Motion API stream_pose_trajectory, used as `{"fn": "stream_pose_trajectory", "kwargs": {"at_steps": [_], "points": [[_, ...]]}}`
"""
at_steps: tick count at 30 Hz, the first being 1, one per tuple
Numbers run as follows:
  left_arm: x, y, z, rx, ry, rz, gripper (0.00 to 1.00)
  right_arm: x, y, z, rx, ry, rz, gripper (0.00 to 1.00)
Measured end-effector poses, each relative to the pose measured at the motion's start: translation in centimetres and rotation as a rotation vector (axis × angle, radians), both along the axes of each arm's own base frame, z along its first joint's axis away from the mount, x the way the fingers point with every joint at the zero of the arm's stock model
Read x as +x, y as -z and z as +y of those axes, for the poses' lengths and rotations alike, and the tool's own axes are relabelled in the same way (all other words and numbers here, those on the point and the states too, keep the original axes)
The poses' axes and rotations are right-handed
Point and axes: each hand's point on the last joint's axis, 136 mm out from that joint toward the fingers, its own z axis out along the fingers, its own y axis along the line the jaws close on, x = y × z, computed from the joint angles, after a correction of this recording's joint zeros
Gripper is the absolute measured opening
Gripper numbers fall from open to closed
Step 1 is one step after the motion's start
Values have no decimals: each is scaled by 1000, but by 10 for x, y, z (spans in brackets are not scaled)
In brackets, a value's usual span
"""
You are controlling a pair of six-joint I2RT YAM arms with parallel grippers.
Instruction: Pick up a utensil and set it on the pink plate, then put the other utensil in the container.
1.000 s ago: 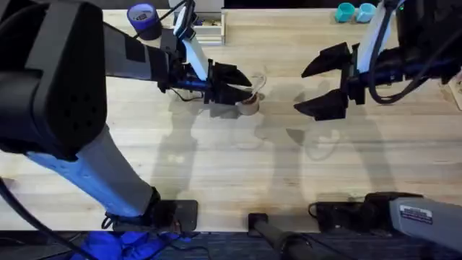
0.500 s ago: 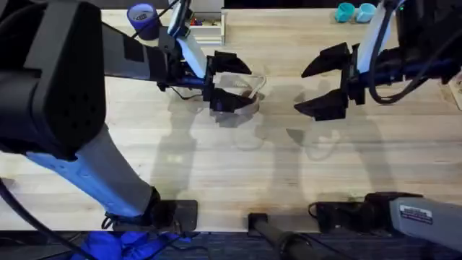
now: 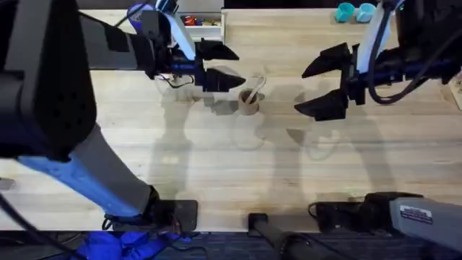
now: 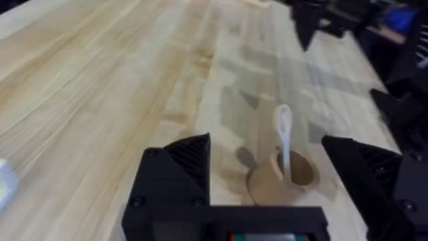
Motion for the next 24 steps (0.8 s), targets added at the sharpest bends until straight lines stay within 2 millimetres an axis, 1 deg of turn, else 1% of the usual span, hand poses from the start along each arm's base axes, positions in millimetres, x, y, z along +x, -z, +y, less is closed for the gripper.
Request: {"fn": "stream_pose_trajectory", "kwargs": {"at_steps": [2, 5, 9, 11, 12, 15, 18, 21, 24], "points": [[6, -5, 2, 40, -41, 1, 992, 0, 1, -1, -7, 2, 2, 996], [20, -23, 9, 114, -139, -16, 992, 0, 2, -2, -14, 8, 7, 997], [36, -58, 25, 188, -312, -35, 992, 1, 5, -5, -31, 47, 41, 996], [40, -71, 36, 219, -399, -29, 992, 2, 8, -8, -48, 83, 70, 997], [39, -74, 41, 238, -435, -21, 992, 3, 10, -10, -57, 101, 82, 997], [34, -78, 60, 318, -561, 37, 992, 8, 15, -18, -91, 186, 127, 997], [22, -74, 75, 396, -650, 110, 992, 13, 16, -27, -130, 282, 152, 997], [7, -68, 87, 463, -708, 178, 992, 14, 11, -36, -158, 363, 152, 997], [-7, -64, 99, 526, -757, 226, 992, 15, -1, -45, -175, 458, 128, 997]]}}
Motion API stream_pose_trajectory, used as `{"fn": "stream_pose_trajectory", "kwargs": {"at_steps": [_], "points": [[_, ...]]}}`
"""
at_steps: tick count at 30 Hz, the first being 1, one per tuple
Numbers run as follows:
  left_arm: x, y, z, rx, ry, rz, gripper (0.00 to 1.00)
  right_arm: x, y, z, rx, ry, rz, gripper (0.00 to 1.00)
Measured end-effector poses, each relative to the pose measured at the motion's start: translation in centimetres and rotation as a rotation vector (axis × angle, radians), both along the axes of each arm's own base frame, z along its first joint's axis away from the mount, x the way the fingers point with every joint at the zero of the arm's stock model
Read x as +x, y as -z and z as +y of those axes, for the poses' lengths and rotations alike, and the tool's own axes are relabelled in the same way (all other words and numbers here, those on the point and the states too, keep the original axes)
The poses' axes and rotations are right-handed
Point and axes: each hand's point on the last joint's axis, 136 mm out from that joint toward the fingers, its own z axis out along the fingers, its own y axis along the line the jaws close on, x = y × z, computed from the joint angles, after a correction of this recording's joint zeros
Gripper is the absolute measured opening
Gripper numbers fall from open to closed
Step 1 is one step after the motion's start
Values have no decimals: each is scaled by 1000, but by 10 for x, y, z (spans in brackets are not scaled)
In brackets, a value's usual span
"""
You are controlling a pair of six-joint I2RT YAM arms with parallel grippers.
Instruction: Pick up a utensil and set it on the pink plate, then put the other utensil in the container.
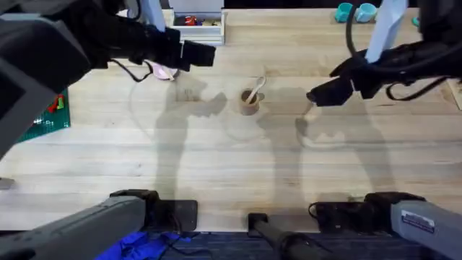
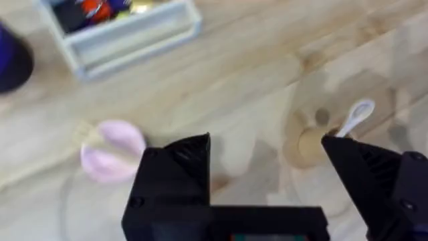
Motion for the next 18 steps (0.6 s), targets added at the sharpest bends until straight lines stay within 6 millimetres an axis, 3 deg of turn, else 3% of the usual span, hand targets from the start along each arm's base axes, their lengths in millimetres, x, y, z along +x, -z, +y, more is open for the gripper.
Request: {"fn": "stream_pose_trajectory", "kwargs": {"at_steps": [7, 11, 18], "points": [[-29, -18, 21, 56, -135, 21, 992, -18, -23, -15, -7, 188, 2, 997], [-46, -29, 29, 75, -184, 16, 992, -28, -25, -17, 6, 246, 42, 997], [-62, -31, 43, 110, -273, 42, 992, -27, -24, -24, 0, 320, 55, 997]]}}
